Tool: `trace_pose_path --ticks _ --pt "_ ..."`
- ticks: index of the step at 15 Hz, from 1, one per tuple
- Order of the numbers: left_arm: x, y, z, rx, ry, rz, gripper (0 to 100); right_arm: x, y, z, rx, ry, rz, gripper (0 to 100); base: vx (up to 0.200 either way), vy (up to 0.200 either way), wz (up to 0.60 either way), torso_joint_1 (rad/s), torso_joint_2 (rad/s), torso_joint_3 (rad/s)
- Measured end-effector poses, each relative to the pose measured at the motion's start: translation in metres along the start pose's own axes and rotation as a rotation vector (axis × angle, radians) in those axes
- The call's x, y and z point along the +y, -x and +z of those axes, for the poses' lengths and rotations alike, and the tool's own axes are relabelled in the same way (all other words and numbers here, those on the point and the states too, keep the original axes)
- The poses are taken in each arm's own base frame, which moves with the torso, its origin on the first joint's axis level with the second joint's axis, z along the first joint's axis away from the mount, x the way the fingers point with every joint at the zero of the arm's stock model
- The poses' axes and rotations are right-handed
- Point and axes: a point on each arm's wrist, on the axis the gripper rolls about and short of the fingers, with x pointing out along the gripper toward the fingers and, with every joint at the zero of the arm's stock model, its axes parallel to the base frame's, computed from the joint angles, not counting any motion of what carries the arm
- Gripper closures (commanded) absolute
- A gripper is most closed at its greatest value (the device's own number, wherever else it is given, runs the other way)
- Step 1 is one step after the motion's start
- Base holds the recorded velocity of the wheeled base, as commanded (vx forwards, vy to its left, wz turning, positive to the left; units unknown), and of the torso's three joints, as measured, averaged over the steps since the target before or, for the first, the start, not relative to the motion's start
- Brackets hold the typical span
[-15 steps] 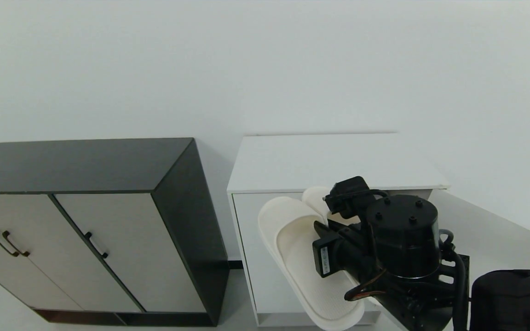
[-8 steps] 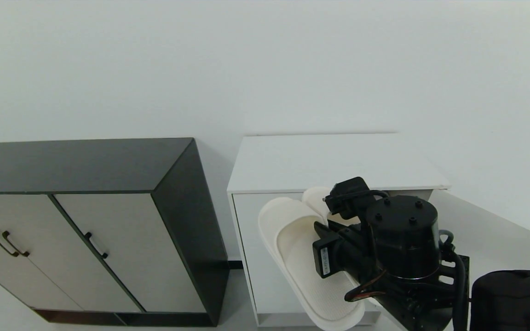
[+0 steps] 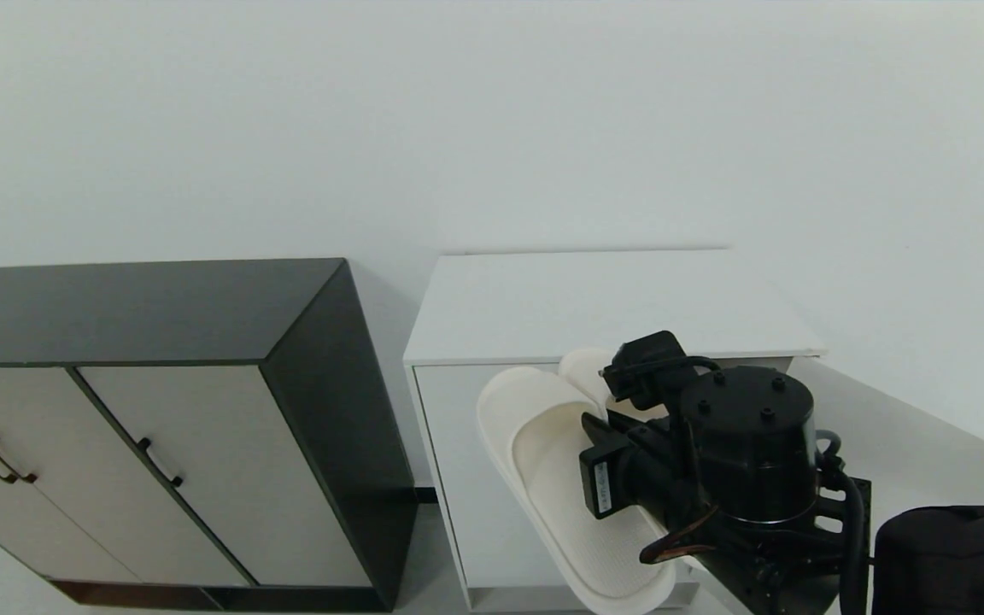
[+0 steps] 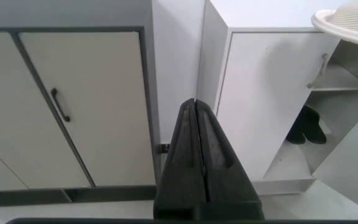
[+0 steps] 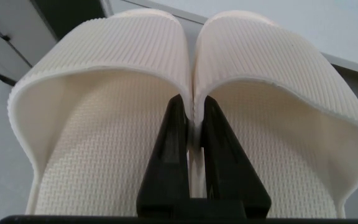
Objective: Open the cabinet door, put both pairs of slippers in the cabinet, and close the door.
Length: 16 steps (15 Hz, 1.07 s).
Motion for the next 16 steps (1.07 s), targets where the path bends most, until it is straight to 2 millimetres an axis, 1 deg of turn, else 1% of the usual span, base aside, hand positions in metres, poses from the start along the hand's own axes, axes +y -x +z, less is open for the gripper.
trace_pose_path --ticks 11,16 --pt "0.0 0.0 0.0 0.0 -0.001 -0.001 100 -0.0014 0.0019 -0.0038 -0.007 0.004 -0.002 100 0.0 -0.2 0.0 0.003 0.0 0.002" --pt "0.0001 0.0 0.0 0.0 0.0 -0.002 100 -0.0014 0.0027 -0.0035 -0.012 0.007 0.002 100 0.0 0.0 0.0 0.0 0.0 0.0"
